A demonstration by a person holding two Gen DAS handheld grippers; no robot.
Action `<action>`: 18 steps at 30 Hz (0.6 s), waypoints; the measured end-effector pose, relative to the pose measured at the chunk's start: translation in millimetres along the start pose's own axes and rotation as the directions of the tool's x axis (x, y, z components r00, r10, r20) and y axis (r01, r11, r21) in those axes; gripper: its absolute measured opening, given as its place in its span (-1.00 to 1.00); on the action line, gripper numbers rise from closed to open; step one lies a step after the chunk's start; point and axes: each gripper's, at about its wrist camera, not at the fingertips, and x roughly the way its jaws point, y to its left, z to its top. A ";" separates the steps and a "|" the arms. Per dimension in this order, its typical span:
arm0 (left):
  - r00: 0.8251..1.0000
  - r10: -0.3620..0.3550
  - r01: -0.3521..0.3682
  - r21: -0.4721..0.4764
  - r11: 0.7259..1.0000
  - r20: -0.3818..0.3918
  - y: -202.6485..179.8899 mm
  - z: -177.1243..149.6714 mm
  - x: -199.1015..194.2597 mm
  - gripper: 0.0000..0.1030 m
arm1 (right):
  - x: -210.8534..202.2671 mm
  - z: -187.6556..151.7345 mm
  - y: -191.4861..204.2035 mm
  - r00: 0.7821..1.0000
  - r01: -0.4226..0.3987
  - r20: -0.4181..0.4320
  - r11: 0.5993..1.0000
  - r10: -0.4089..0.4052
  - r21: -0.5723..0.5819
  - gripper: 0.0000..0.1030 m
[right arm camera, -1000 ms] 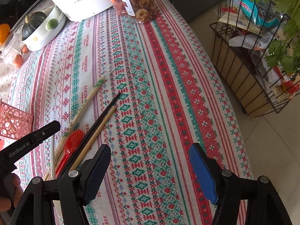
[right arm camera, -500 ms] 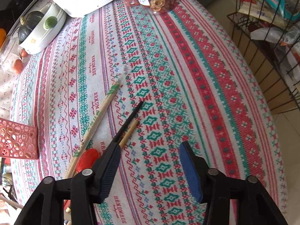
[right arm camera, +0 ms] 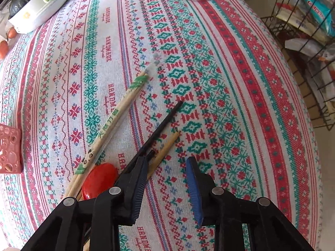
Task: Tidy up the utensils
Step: 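Grasp the white spoon with the left tool while the right tool grasps a wooden chopstick, then lower the white spoon and chopstick into the pink basket, opening both tools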
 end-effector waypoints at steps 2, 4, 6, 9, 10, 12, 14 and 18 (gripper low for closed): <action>1.000 -0.001 0.001 -0.006 1.000 -0.004 2.4 -1.4 -2.8 -0.85 | 0.3 -0.1 -1.6 1.000 -0.002 -0.006 1.000 0.002 0.006 -0.40; 1.000 -0.003 0.003 -0.010 1.000 -0.003 4.7 -2.0 -4.4 -0.85 | -0.3 -2.7 -0.3 1.000 -0.003 -0.026 1.000 0.002 -0.002 -0.44; 1.000 -0.002 0.002 -0.012 1.000 -0.001 7.3 -2.9 -7.5 -0.85 | -1.1 -2.3 -3.6 1.000 0.005 -0.030 1.000 -0.005 -0.005 -0.45; 1.000 -0.001 0.001 -0.016 1.000 0.004 9.9 -3.2 -12.0 -0.85 | -2.0 -3.5 -13.9 0.999 0.032 -0.026 0.999 -0.031 0.037 -0.45; 1.000 -0.001 0.001 -0.018 1.000 0.006 10.4 -2.9 -13.4 -0.85 | 0.1 -2.8 -16.5 0.999 0.011 -0.037 0.998 -0.009 0.057 -0.43; 1.000 -0.003 0.003 -0.016 1.000 0.008 11.2 -2.7 -15.0 -0.85 | 0.8 -1.5 -14.2 0.999 0.018 -0.038 0.998 -0.015 0.058 -0.42; 1.000 -0.001 0.002 -0.015 1.000 0.008 11.7 -2.4 -15.2 -0.85 | 1.9 -2.4 -6.6 0.998 0.053 -0.026 0.998 -0.052 0.032 -0.41; 1.000 0.004 -0.004 -0.019 1.000 0.005 12.9 -2.4 -14.6 -0.85 | 2.5 -11.0 11.7 0.996 0.094 0.010 0.995 -0.094 -0.025 -0.69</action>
